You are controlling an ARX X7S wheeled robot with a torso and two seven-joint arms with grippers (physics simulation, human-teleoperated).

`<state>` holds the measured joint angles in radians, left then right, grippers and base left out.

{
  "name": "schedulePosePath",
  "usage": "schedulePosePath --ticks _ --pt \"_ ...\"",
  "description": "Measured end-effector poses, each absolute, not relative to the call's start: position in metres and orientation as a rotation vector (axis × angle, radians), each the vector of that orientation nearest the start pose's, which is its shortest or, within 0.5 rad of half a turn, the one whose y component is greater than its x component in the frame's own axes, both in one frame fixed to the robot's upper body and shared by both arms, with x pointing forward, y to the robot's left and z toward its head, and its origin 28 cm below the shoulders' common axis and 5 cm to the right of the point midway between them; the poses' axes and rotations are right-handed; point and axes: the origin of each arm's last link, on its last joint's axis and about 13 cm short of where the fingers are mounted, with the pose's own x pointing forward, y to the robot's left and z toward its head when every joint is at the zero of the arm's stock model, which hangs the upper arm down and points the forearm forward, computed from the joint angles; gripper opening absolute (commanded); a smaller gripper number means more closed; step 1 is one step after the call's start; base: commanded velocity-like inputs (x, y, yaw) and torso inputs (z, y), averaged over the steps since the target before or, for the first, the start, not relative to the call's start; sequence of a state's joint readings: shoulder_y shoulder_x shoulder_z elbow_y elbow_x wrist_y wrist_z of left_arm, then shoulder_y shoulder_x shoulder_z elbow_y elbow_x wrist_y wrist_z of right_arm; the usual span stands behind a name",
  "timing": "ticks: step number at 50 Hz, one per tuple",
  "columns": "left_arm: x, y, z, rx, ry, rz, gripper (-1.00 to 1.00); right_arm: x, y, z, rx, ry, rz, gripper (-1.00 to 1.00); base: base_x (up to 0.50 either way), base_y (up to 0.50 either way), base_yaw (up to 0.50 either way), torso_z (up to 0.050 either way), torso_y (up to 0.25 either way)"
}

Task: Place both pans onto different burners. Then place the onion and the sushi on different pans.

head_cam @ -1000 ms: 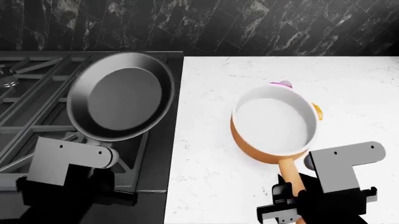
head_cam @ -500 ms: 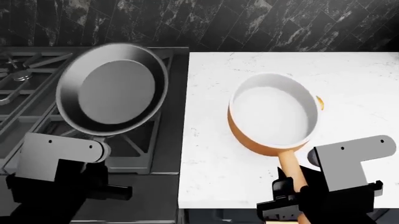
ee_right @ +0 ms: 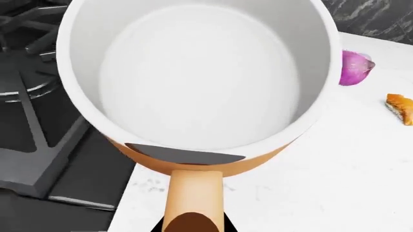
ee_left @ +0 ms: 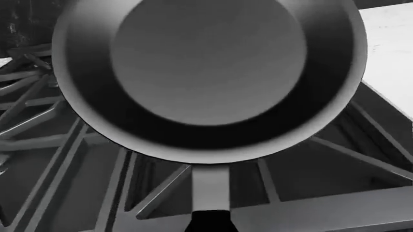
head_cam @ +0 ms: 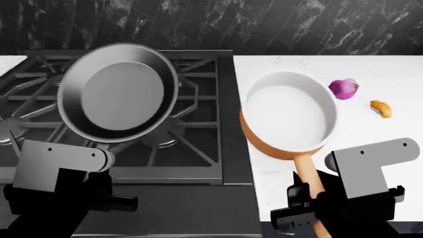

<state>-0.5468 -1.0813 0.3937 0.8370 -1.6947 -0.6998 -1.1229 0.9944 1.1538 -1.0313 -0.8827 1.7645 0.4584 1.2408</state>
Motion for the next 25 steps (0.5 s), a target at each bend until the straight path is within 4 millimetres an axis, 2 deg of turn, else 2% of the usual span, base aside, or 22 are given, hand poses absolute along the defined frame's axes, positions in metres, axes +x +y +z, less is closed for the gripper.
schedulePosePath --ticks 25 --pt "0.153 0.2494 0.2128 0.127 0.31 -0.031 -1.0 0.1486 -0.115 0.2189 -0.174 0.373 0.104 -1.0 0.0 0.5 0.0 0.001 0.003"
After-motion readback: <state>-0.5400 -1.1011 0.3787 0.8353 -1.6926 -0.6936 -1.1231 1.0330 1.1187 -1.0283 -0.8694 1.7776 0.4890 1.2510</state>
